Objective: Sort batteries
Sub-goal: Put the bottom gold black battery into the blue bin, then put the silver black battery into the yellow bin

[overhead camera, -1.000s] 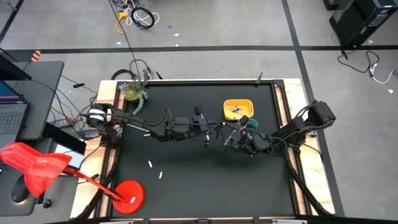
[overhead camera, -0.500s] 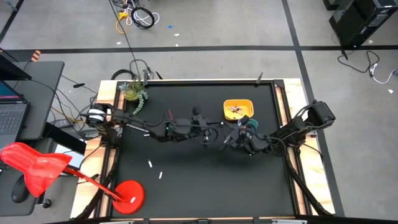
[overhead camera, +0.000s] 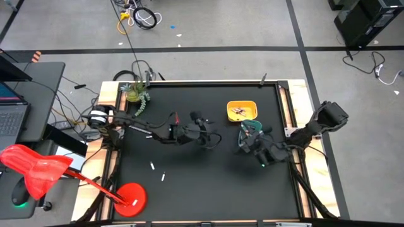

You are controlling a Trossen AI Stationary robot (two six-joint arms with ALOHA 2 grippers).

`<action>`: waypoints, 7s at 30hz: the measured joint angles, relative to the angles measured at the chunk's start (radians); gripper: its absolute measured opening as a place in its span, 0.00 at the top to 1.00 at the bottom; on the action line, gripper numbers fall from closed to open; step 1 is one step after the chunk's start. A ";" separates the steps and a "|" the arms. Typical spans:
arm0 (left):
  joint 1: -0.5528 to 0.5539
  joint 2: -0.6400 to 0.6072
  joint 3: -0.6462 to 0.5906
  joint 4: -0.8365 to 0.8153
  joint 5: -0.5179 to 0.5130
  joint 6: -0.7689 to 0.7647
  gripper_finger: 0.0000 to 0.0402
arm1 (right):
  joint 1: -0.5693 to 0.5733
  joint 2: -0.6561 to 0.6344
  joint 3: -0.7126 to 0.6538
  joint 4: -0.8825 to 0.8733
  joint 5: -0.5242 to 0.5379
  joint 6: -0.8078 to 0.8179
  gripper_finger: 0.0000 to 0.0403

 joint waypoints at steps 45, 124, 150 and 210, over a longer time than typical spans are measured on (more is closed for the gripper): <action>-0.036 -0.247 -0.123 0.046 0.144 0.157 0.67 | -0.669 -0.108 1.017 -2.140 -1.072 0.598 0.88; 0.007 -0.529 -0.453 -1.152 0.189 -1.031 0.67 | -0.399 0.042 0.137 -0.463 -1.278 0.419 0.73; 0.007 -0.534 -0.596 -0.933 0.307 -0.967 0.71 | -0.432 0.042 0.137 -0.449 -1.344 0.428 0.73; -0.002 -0.441 -0.386 0.152 0.321 -0.235 1.00 | -0.479 0.330 0.216 0.101 -1.484 0.641 0.66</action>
